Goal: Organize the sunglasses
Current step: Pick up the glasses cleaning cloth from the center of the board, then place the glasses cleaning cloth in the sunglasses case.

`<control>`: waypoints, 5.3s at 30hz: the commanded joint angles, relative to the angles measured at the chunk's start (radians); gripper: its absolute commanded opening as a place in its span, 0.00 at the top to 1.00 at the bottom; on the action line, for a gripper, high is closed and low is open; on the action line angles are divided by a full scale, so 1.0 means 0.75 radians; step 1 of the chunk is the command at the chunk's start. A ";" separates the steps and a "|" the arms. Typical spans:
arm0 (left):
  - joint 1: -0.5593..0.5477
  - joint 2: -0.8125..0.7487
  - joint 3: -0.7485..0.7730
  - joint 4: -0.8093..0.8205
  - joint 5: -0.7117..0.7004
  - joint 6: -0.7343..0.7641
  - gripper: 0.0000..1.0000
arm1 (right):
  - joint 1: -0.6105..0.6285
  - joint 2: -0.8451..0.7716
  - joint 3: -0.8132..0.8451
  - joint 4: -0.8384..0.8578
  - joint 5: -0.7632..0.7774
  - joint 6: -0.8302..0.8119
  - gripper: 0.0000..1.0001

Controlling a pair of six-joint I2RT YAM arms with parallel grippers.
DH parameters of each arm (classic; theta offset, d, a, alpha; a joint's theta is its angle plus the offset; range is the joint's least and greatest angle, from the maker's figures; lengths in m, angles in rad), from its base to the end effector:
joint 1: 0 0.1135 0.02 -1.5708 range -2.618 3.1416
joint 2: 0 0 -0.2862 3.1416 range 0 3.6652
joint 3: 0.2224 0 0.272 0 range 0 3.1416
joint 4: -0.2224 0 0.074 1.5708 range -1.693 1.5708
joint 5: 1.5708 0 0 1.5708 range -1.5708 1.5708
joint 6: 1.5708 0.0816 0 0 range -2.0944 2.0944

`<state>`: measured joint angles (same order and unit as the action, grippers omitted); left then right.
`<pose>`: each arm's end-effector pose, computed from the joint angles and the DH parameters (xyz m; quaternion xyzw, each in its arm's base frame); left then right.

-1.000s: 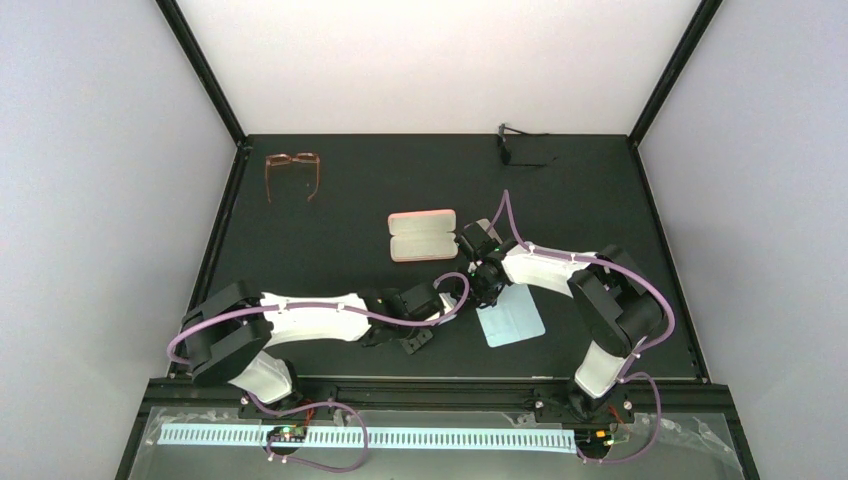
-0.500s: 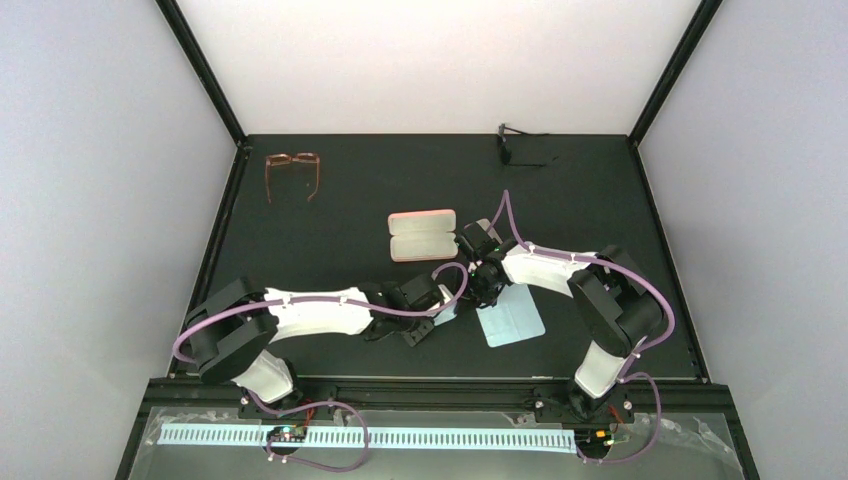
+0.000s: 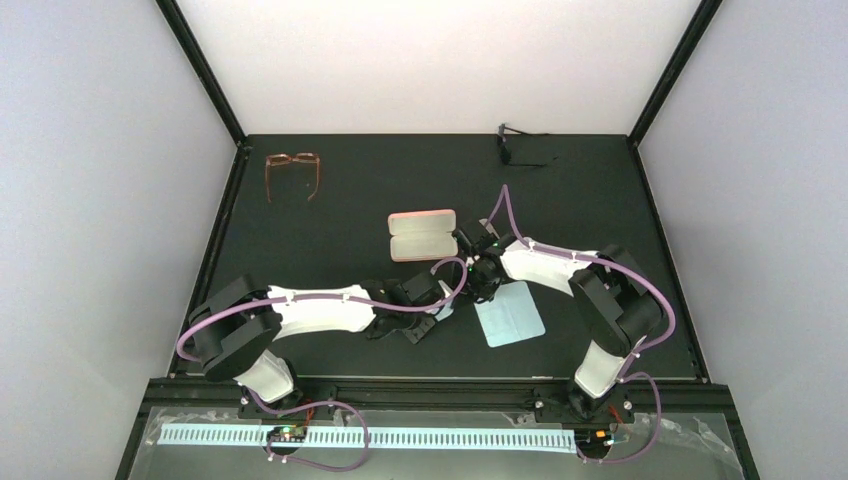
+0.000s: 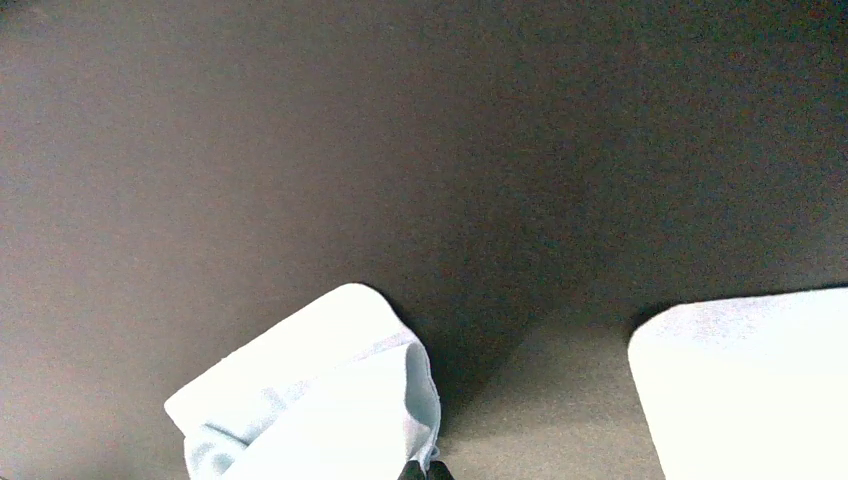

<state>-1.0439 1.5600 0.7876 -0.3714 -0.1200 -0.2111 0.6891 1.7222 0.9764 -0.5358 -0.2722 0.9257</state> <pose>0.1658 -0.2656 0.1164 0.3830 0.8973 -0.0767 0.2056 0.2502 0.2346 0.1142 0.0963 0.9759 0.1960 0.0017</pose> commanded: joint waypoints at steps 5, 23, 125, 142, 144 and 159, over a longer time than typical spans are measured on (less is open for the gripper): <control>0.015 0.026 0.107 -0.185 -0.009 -0.050 0.98 | -0.005 0.016 0.074 -0.119 -0.057 0.041 0.99; 0.020 -0.047 0.411 -0.448 0.150 -0.199 0.99 | -0.004 -0.106 0.202 -0.390 -0.044 0.022 0.99; 0.691 0.634 1.067 -0.510 0.215 0.068 0.98 | -0.293 0.612 0.966 -0.372 -0.033 0.175 0.99; 0.711 0.685 1.123 -0.505 0.156 0.081 0.98 | -0.321 0.659 1.000 -0.349 -0.044 0.194 0.99; 0.711 0.690 1.129 -0.500 0.156 0.084 0.98 | -0.325 0.657 0.995 -0.341 -0.044 0.194 0.99; 0.712 0.733 1.153 -0.485 0.157 0.083 0.98 | -0.328 0.653 0.937 -0.246 -0.109 0.226 0.99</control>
<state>-0.5179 2.1033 1.6135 -0.7506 0.0036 -0.1513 0.4507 2.2101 1.7004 -0.7643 -0.3248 1.0657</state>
